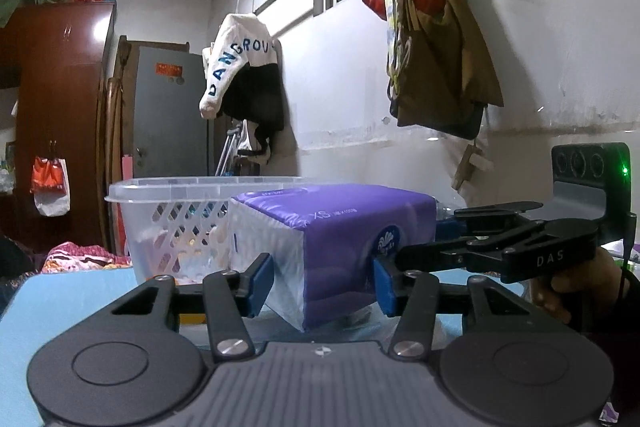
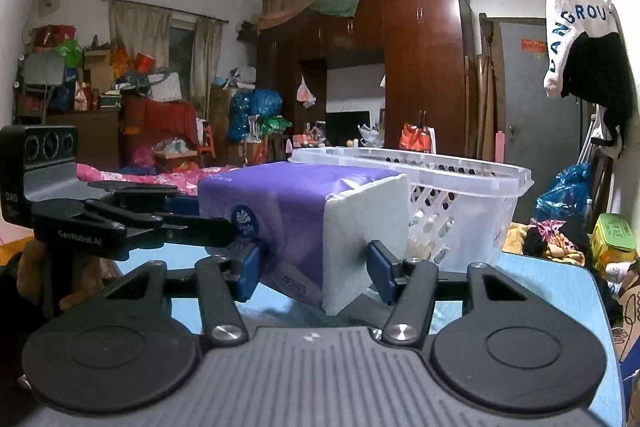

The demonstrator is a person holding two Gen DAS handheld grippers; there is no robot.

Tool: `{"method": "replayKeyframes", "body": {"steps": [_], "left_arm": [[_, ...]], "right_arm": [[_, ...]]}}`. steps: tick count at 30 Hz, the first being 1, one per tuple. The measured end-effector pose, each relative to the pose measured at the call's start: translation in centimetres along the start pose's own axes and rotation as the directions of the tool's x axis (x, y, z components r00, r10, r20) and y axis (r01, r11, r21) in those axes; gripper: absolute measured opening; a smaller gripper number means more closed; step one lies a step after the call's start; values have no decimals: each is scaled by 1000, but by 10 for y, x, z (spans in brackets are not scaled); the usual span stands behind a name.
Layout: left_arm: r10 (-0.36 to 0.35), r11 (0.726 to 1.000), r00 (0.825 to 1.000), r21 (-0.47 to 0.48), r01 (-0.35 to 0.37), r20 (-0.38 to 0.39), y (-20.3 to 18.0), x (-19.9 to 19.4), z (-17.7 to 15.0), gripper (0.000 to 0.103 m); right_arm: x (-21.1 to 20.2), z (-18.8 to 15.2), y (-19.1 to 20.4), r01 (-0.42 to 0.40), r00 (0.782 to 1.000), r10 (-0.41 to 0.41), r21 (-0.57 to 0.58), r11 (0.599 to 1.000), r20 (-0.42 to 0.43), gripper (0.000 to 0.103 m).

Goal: Organize objects
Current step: 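Lift the tissue pack into the white basket and release it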

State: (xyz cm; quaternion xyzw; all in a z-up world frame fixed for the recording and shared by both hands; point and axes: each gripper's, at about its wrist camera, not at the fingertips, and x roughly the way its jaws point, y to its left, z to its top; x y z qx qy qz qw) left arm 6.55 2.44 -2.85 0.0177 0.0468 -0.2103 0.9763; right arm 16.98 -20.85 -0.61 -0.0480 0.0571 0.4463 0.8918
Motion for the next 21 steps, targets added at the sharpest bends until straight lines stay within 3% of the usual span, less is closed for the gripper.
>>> {"method": "replayKeyframes", "body": {"steps": [12,21], "left_arm": [[39,997,994,59,-46,105,-5,-10,53,55],[76,989,990,115,-90,123,19,28,118,54]], "right_arm": [[4,58,1,29,997,-23,-87,996,69,59],[41,103,-26,65,997,-61,-85,994,51,58]]}}
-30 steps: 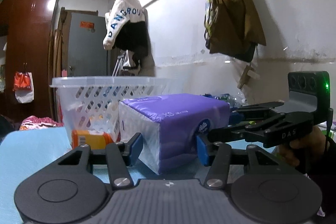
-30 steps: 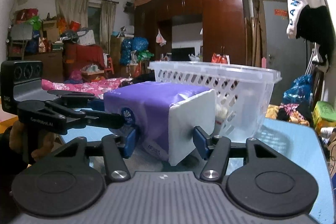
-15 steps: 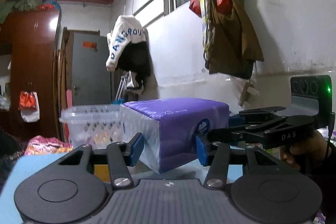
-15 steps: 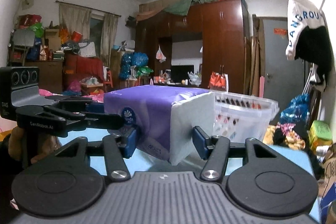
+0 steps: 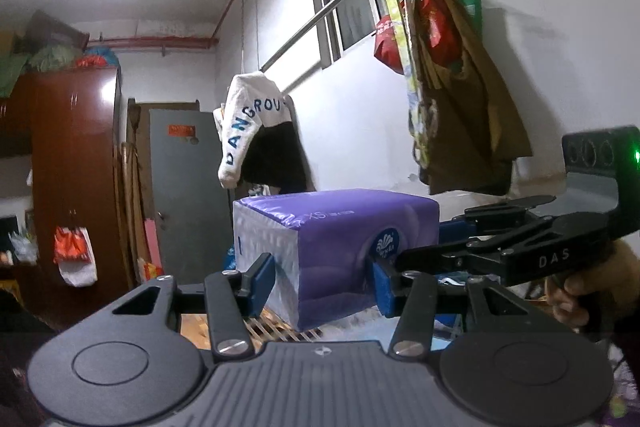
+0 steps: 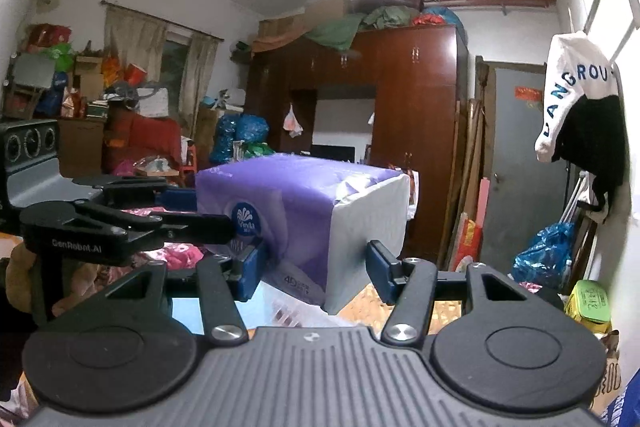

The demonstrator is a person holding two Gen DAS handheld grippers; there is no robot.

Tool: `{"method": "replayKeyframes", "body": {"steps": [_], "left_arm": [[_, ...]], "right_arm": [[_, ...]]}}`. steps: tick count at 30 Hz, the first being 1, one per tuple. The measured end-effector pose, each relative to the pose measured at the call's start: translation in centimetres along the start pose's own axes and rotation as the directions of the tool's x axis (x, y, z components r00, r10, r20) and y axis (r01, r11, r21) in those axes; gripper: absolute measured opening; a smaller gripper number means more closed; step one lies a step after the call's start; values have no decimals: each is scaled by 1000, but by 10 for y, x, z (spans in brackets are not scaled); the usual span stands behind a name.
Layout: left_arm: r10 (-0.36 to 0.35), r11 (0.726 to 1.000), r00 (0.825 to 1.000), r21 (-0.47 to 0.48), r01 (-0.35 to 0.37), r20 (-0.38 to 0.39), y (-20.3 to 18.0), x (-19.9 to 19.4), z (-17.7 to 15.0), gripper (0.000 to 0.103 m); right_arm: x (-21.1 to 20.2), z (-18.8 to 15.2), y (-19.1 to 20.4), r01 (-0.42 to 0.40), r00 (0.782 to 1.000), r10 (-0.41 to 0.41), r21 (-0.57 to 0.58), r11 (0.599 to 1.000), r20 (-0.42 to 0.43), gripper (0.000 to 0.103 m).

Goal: Organize objects
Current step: 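Lift the tissue pack into the white basket and release it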

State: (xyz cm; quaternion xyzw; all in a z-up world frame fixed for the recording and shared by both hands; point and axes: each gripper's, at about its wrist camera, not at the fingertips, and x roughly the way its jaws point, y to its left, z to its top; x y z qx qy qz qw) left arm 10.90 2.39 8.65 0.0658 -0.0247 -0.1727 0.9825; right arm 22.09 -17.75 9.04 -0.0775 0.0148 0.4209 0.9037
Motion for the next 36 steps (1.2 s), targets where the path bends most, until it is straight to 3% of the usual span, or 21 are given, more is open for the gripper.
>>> {"method": "replayKeyframes", "body": {"steps": [5,9,15,23,24,26,27,28,31,36], "left_arm": [[20,1000,998,21,-19,-52,17,33,13,53],[18,1000,992,-19,-21,-128,38,68,4,52],[10,997,968,-75,-29,-251,63,112,-29,52],[38,991,938,-105,-79,-344,77,134,-43,55],[39,990,941,-112,-81,-337,78,133,-43,56],[57,986,954,-135,-100,-296,80,122,-41,63],[73,981,960,-153,-118,-271,81,113,-38,73],[87,977,965,-167,-131,-249,80,101,-37,80],[78,974,974,-191,-120,-212,69,59,-38,83],[34,973,961,-208,-94,-275,35,3,-79,84]], "right_arm": [[23,-1,-11,37,998,-36,4,999,-54,58],[48,-15,-23,65,989,-59,40,997,-135,57],[78,-41,-30,95,967,-80,55,994,-240,56],[88,-40,-25,125,946,-104,49,991,-308,59],[83,-39,-24,146,947,-129,35,989,-295,63],[62,-39,-22,204,951,-187,45,978,-248,95],[48,-40,-21,213,956,-194,62,975,-222,100],[36,-42,-18,212,960,-194,71,975,-202,103],[-12,-60,-6,194,970,-176,100,976,-168,103],[-57,-116,-6,154,965,-92,243,958,-248,103]]}}
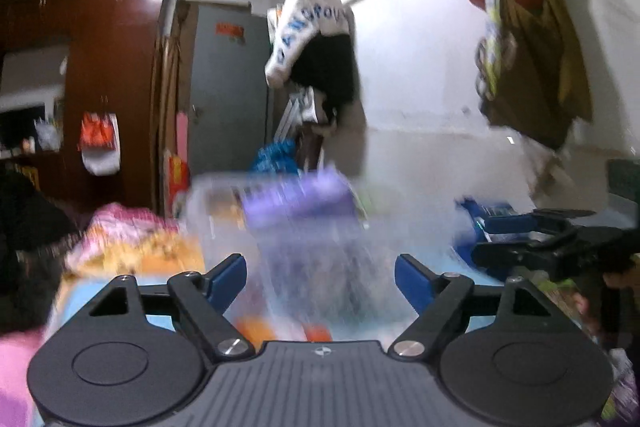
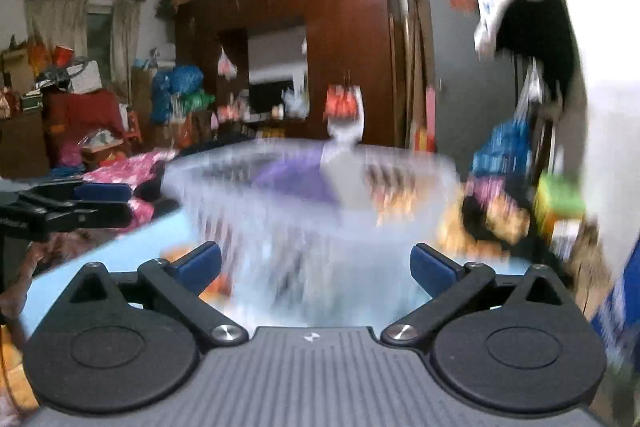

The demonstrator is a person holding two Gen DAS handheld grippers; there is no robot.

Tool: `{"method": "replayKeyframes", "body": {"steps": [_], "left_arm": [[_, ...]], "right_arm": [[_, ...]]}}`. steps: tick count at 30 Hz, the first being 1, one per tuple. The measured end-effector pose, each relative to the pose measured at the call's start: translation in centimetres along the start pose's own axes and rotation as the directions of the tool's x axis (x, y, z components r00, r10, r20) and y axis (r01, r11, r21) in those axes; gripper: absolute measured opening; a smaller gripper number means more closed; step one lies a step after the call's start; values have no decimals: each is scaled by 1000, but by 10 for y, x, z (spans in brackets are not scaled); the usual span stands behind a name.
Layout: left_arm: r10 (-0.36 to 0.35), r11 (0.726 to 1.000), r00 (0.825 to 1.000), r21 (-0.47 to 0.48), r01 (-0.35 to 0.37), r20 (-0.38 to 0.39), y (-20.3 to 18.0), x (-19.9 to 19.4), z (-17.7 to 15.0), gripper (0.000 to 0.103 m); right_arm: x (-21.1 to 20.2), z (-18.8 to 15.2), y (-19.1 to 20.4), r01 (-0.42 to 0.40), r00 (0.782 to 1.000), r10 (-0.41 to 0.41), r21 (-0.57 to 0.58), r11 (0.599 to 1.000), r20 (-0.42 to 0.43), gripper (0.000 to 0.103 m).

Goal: Organize objects
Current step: 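Lift the tissue pack into the white basket and release it, then close both grippers on the white printed medicine box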

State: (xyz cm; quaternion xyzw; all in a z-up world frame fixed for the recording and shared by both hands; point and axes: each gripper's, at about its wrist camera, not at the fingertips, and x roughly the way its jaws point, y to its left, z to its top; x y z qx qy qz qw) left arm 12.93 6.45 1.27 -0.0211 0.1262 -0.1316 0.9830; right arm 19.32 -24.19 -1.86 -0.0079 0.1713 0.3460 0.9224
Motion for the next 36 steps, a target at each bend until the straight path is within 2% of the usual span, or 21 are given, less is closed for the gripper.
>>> {"method": "replayKeyframes", "body": {"steps": [3,7,9,11,15,18,20,22,27,32,36], "left_arm": [[-54,997,996,-56,50,-68,1,1,-26,84],[-78,995,990,-64,71,-117,0,19,-38,84],[-96,993,986,-76,86,-135,3,25,-41,84],[-107,992,982,-83,95,-156,2,28,-41,82],[-113,993,979,-54,106,-172,-6,31,-42,82],[-110,994,974,-28,106,-197,-14,36,-43,77],[-123,992,971,-30,119,-205,-16,39,-43,69],[-127,992,967,-27,124,-223,-18,42,-44,52],[-90,996,973,3,93,-213,-25,40,-46,47],[-55,996,983,62,67,-177,-35,35,-47,44],[-48,996,988,68,59,-147,-37,31,-46,41]], "right_arm": [[7,-14,-13,-23,996,28,59,998,-82,103],[15,-12,-17,-89,989,94,55,995,-111,102],[18,-6,-17,-112,986,117,43,993,-119,98],[22,-7,-13,-130,981,132,21,991,-144,89],[28,-6,-9,-156,976,154,-1,988,-157,80],[33,-7,-9,-185,969,184,5,983,-167,67],[33,-8,-9,-189,968,187,5,982,-170,55],[33,-8,-10,-191,968,190,10,982,-166,54],[30,-9,-11,-201,969,202,20,979,-139,51],[28,-9,-1,-181,978,176,-39,983,-114,48],[24,-9,4,-164,984,158,-73,984,-80,46]]}}
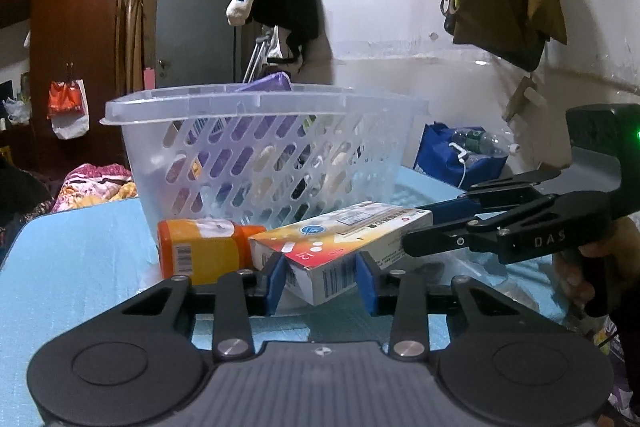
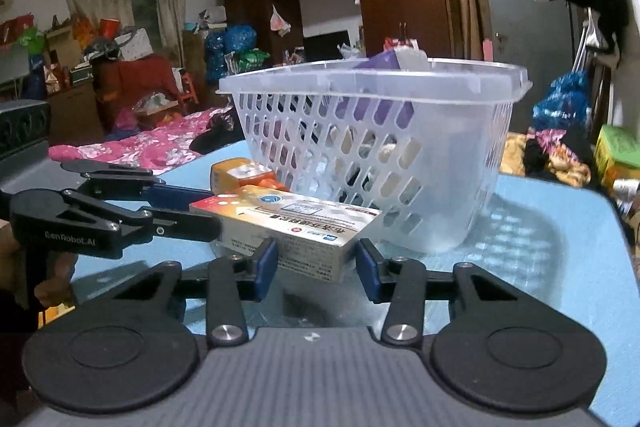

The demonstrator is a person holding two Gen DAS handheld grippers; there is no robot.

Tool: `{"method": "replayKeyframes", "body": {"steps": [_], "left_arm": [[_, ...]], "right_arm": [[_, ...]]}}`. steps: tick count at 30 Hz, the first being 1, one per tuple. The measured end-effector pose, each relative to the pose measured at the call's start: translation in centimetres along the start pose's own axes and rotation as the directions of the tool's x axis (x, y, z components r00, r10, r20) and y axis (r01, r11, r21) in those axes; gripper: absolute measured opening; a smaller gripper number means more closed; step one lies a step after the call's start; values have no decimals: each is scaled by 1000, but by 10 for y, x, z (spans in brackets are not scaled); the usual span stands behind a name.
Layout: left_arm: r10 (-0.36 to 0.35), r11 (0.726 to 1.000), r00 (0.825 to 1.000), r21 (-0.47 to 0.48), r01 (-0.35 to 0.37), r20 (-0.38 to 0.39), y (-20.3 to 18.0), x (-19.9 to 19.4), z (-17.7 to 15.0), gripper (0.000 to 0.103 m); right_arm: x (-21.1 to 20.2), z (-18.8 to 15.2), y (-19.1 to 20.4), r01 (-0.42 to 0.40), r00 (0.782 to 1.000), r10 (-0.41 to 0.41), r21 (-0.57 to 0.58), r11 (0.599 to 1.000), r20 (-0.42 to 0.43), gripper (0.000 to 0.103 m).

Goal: Organize objects
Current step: 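Close both grippers on the white printed medicine box, then carry the medicine box into the white basket and release it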

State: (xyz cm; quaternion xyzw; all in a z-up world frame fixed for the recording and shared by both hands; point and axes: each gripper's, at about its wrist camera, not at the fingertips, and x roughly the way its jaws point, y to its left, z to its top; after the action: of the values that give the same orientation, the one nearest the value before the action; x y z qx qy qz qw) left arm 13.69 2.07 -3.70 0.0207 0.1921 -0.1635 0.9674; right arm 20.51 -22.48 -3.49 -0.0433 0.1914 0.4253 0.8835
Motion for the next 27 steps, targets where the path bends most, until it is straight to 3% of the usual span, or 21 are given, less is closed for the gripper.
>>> {"method": "replayKeyframes", "body": {"steps": [9,17,22,27], "left_arm": [[28,999,995,23,-31,100,-7,-15,-3,38],[45,996,977,60,-59,211,-21,-50,6,38],[56,990,954,105,-91,294,-34,-76,36,38],[59,985,941,135,-110,333,-33,-71,88,38]], "right_arm": [[-4,-1,21,59,997,-57,-41,997,42,44],[-32,17,57,125,981,-107,-106,987,165,44],[-45,53,63,162,965,-124,-152,975,230,44],[-39,98,45,200,951,-152,-162,966,269,44]]}}
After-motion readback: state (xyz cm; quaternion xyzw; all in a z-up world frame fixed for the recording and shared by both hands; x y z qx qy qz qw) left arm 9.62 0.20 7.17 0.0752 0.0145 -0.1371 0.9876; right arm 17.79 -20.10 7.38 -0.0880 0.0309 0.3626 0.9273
